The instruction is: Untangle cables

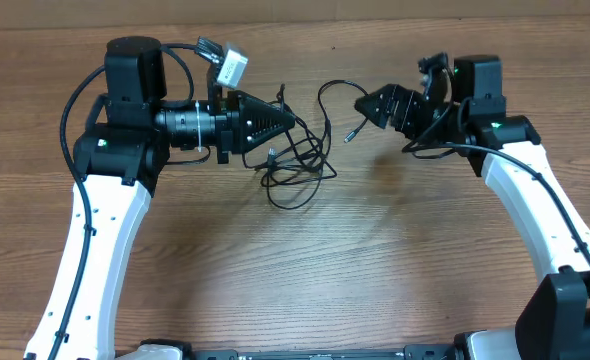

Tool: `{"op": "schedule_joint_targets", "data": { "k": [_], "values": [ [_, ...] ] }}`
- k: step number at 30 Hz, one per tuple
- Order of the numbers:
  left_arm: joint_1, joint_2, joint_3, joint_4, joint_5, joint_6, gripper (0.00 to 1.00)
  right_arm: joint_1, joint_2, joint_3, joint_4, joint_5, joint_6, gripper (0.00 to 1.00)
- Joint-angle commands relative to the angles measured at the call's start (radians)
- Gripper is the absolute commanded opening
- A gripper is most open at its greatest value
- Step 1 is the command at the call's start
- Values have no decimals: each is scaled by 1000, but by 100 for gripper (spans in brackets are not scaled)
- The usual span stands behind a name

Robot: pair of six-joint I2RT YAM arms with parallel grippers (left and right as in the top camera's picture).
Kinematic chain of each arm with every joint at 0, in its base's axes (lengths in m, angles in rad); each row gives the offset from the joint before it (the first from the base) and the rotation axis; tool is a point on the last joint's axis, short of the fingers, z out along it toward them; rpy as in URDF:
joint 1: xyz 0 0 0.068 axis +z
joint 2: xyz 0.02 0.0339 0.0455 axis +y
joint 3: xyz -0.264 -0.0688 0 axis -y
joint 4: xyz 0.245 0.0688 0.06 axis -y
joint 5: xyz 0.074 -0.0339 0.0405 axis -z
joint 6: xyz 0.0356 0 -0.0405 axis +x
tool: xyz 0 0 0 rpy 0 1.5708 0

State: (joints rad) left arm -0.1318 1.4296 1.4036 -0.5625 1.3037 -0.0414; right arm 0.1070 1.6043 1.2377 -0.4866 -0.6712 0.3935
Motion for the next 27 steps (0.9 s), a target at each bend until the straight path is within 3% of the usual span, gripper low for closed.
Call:
{"op": "schedule_joint_targets", "data": {
  "k": [1, 6, 9, 14, 17, 21, 27],
  "values": [
    [-39, -11, 26, 14, 51, 117, 4, 43, -31, 27, 38, -217, -55, 100],
    [-46, -11, 26, 48, 19, 53, 4, 118, -31, 27, 30, -216, -29, 100],
    [-45, -11, 26, 113, -63, -145, 4, 164, -31, 27, 59, -212, 23, 100],
    [-45, -11, 26, 159, -376, -680, 5, 249, -31, 27, 116, -64, 232, 100],
    [-46, -11, 26, 159, -494, -940, 5, 301, -31, 27, 127, 62, 345, 100],
    [-46, -11, 26, 159, -563, -1115, 4, 368, -31, 27, 179, 199, 467, 100],
    [-46, -11, 26, 166, -581, -1277, 4, 436, -23, 26, 184, 422, 659, 100]
  ]
}}
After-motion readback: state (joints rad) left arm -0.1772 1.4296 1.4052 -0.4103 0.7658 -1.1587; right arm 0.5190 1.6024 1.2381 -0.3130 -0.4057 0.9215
